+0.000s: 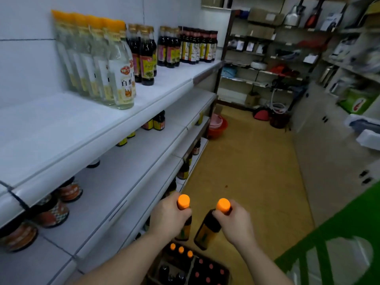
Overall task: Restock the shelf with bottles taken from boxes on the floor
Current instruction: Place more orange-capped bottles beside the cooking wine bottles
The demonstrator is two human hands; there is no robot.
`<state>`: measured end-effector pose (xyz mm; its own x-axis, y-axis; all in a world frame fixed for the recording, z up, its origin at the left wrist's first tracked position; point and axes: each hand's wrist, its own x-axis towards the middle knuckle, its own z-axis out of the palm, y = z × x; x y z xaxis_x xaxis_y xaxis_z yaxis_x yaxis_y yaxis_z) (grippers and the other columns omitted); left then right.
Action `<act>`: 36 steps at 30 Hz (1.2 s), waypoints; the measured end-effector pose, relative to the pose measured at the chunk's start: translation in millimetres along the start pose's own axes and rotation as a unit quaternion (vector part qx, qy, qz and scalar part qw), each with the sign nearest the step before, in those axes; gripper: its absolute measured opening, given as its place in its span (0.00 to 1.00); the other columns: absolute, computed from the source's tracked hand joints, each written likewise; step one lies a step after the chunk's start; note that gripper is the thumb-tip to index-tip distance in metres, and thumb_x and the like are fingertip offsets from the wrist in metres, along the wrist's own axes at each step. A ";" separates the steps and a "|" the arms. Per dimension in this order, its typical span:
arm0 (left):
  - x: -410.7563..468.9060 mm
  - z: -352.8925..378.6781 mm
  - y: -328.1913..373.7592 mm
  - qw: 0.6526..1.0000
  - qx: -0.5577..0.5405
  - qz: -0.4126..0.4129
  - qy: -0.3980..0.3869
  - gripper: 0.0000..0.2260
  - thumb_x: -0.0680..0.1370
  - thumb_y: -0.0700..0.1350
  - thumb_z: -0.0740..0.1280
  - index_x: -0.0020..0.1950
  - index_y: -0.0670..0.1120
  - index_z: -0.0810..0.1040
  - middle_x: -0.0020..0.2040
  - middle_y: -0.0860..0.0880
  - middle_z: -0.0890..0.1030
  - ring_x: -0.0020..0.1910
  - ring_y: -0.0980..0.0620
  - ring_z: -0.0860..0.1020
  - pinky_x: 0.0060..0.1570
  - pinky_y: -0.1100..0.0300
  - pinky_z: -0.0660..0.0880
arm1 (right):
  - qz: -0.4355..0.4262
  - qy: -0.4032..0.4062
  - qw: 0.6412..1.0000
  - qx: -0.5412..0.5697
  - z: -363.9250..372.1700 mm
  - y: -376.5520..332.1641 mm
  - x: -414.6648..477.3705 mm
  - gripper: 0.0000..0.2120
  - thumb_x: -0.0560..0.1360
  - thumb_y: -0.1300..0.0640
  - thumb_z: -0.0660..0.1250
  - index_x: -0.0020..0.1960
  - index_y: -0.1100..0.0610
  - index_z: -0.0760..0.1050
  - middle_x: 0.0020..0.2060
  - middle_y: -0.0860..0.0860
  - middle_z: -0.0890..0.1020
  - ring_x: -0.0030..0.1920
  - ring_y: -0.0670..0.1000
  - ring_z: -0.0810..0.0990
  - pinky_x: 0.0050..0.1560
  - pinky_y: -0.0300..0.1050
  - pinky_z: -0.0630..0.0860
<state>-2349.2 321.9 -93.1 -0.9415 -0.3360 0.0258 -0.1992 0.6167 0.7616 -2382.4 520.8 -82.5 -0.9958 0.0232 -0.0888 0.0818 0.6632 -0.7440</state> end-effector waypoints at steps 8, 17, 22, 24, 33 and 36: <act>-35.2 0.8 43.6 0.996 -0.030 -0.033 0.080 0.09 0.72 0.51 0.73 0.41 0.52 0.74 0.36 0.51 0.78 0.37 0.51 0.76 0.32 0.57 0.67 | -0.101 -0.033 0.993 0.041 -50.3 -5.9 -1.0 0.12 0.72 0.51 0.74 0.39 0.55 0.72 0.31 0.50 0.76 0.31 0.50 0.71 0.32 0.49 0.67; -101.4 -1.4 88.0 0.978 -0.055 -0.059 0.193 0.11 0.70 0.50 0.73 0.36 0.50 0.71 0.31 0.51 0.73 0.33 0.51 0.72 0.34 0.54 0.68 | -0.199 -0.089 0.973 0.071 -101.1 2.5 -21.5 0.15 0.74 0.48 0.73 0.43 0.59 0.73 0.38 0.59 0.78 0.34 0.55 0.72 0.35 0.50 0.68; -137.4 -17.5 102.2 0.971 -0.085 -0.058 0.217 0.15 0.63 0.60 0.67 0.39 0.50 0.74 0.36 0.47 0.78 0.35 0.51 0.75 0.36 0.49 0.73 | -0.240 -0.133 0.958 0.078 -121.5 -6.5 -41.5 0.16 0.76 0.49 0.73 0.45 0.61 0.74 0.38 0.61 0.76 0.33 0.51 0.69 0.35 0.48 0.65; -150.4 -26.2 105.1 0.971 -0.072 -0.056 0.220 0.18 0.62 0.61 0.66 0.40 0.49 0.74 0.37 0.45 0.78 0.34 0.50 0.74 0.35 0.51 0.70 | -0.262 -0.150 0.951 0.072 -127.5 -13.1 -50.2 0.16 0.77 0.49 0.73 0.44 0.60 0.72 0.34 0.56 0.72 0.33 0.51 0.68 0.35 0.47 0.65; -198.9 -70.8 98.3 0.964 -0.022 -0.077 0.253 0.13 0.67 0.54 0.70 0.39 0.48 0.70 0.34 0.45 0.73 0.32 0.51 0.69 0.34 0.54 0.64 | -0.355 -0.206 0.907 0.092 -117.5 -56.4 -88.7 0.17 0.76 0.45 0.70 0.43 0.57 0.69 0.38 0.58 0.72 0.34 0.52 0.68 0.37 0.52 0.64; -212.6 -86.6 90.8 0.956 -0.020 -0.084 0.279 0.13 0.67 0.54 0.71 0.40 0.48 0.71 0.35 0.44 0.75 0.33 0.49 0.72 0.35 0.53 0.67 | -0.379 -0.221 0.893 0.103 -107.9 -74.7 -104.5 0.17 0.75 0.44 0.70 0.40 0.54 0.68 0.36 0.56 0.72 0.34 0.53 0.69 0.37 0.53 0.66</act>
<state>-2143.7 387.6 26.7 -0.6029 -0.7627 0.2343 -0.3135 0.4965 0.8094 -2288.9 549.6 53.8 -0.6584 -0.7016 0.2723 -0.5566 0.2104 -0.8037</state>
